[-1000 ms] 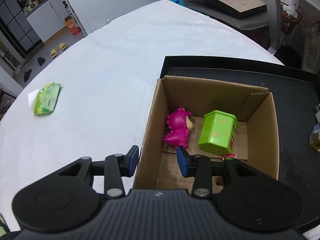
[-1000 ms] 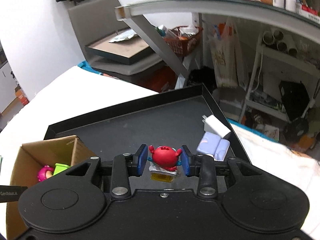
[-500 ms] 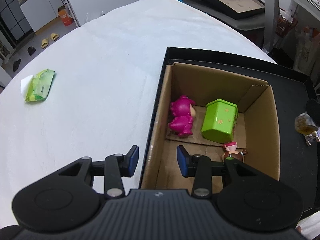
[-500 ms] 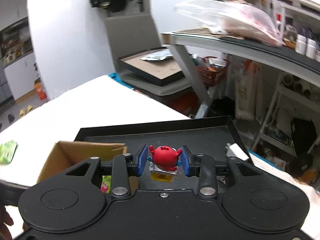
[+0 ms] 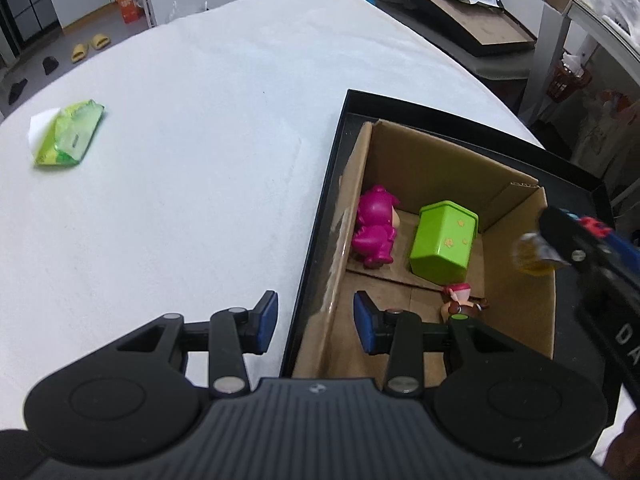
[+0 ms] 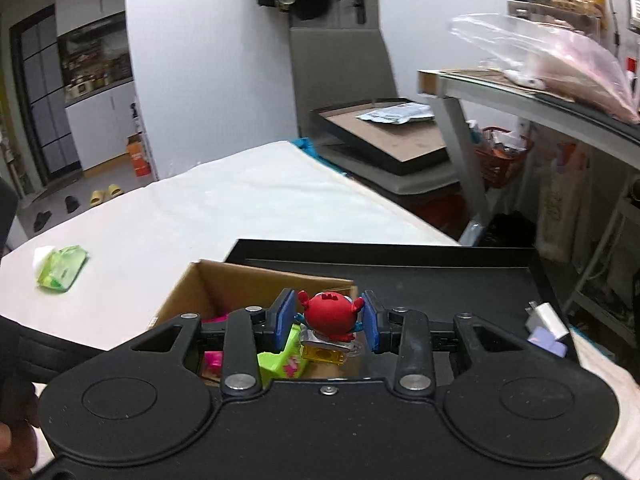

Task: Organize rigid objects
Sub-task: 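Carry the red-and-blue figure with the right tool into the box and release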

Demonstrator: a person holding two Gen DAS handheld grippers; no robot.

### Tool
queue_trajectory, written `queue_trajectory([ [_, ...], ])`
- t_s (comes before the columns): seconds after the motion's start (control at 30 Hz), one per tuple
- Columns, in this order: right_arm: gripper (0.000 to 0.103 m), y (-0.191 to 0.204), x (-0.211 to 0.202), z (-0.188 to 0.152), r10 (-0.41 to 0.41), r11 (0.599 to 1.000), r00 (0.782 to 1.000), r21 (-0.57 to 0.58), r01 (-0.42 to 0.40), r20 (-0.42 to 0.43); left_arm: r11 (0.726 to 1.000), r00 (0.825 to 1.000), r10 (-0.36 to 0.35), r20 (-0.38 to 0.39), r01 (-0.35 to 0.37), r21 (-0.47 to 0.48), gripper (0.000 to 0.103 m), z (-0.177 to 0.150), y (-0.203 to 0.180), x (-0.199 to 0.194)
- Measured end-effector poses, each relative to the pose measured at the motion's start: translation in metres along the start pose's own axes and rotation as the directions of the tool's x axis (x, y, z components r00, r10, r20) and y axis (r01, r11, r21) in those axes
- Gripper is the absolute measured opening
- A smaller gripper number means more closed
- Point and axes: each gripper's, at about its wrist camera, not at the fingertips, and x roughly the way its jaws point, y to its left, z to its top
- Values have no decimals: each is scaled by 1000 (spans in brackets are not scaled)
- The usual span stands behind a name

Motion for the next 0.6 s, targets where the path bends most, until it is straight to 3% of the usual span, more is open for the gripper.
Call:
queue_trajectory([
  [0.2,35,23,7,-3,94,996,994,-6,-94,-50,998,998,-50,-23,50,-23,35,-8,11,4],
  [0.37,36,35,16,-8,111,994,989,3,-111,-101,995,996,-84,-22,83,-47,28,-11,22,3],
  [0.53,36,40,24,-10,126,992,980,26,-124,-157,991,991,-127,-34,125,-52,13,-12,25,3],
  [0.6,36,40,26,-10,134,991,975,48,-127,-176,991,991,-129,-33,127,-40,13,-13,22,1],
])
